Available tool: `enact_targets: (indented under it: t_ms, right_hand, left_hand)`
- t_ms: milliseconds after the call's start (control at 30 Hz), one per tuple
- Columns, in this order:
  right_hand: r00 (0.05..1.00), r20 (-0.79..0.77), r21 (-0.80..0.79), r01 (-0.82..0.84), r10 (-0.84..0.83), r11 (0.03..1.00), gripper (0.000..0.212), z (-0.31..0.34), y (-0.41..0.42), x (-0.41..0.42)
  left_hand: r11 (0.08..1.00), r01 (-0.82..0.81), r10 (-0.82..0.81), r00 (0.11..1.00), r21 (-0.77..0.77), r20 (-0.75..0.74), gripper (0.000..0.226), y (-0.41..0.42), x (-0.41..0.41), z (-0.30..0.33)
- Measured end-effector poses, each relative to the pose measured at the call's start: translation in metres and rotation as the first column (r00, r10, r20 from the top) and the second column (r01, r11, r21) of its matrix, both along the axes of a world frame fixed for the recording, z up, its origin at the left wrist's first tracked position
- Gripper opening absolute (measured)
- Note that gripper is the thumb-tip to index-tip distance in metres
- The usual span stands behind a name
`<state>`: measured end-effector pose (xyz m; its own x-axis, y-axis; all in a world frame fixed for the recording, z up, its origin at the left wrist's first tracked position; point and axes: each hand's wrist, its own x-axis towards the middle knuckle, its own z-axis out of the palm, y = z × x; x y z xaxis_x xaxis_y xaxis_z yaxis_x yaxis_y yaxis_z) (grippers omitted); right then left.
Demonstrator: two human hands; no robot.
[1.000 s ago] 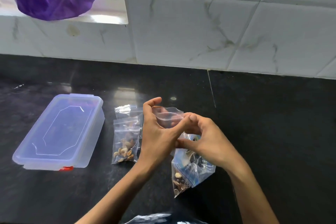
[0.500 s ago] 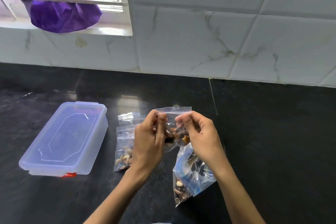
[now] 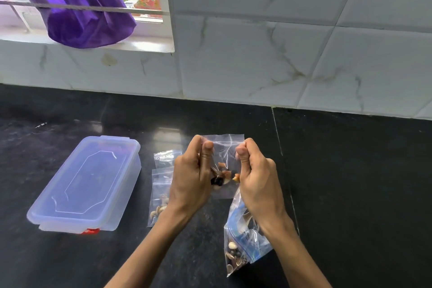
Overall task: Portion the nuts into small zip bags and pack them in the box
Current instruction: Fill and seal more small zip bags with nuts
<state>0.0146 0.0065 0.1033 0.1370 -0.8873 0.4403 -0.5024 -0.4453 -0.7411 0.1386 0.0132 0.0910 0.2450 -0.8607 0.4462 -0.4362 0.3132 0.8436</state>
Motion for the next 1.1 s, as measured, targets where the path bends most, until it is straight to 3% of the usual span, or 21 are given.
enact_targets:
  t_ms: [200,367,467,667,867,1100]
  right_hand:
    - [0.997,0.03,0.054,-0.066,0.065,0.996,0.032,-0.001,-0.005,0.0]
    - [0.957,0.26,0.293,-0.203,0.126,0.934,0.022,0.006,-0.009,0.003]
    - [0.933,0.352,0.302,-0.194,0.08,0.933,0.015,0.007,-0.01,0.007]
    - [0.894,0.444,0.387,-0.241,0.049,0.89,0.031,0.003,-0.008,0.008]
    - [0.832,0.553,0.398,-0.299,0.033,0.868,0.023,0.002,-0.007,0.005]
    - [0.854,0.518,0.399,-0.301,0.059,0.866,0.02,-0.003,-0.007,0.005]
  left_hand:
    - [0.998,0.058,-0.054,0.988,0.024,-0.146,0.032,-0.003,0.005,0.0]
    - [0.995,0.096,-0.095,0.986,-0.001,-0.14,0.033,-0.002,0.004,-0.002]
    - [0.996,0.084,-0.084,0.984,-0.007,-0.155,0.032,-0.001,0.006,-0.004]
    - [0.988,0.145,-0.131,0.966,0.051,-0.222,0.014,0.0,0.013,0.002]
    - [0.979,0.163,-0.114,0.933,0.12,-0.341,0.013,0.005,0.008,0.003]
    - [0.984,0.145,-0.086,0.899,0.105,-0.43,0.012,0.009,0.006,0.006]
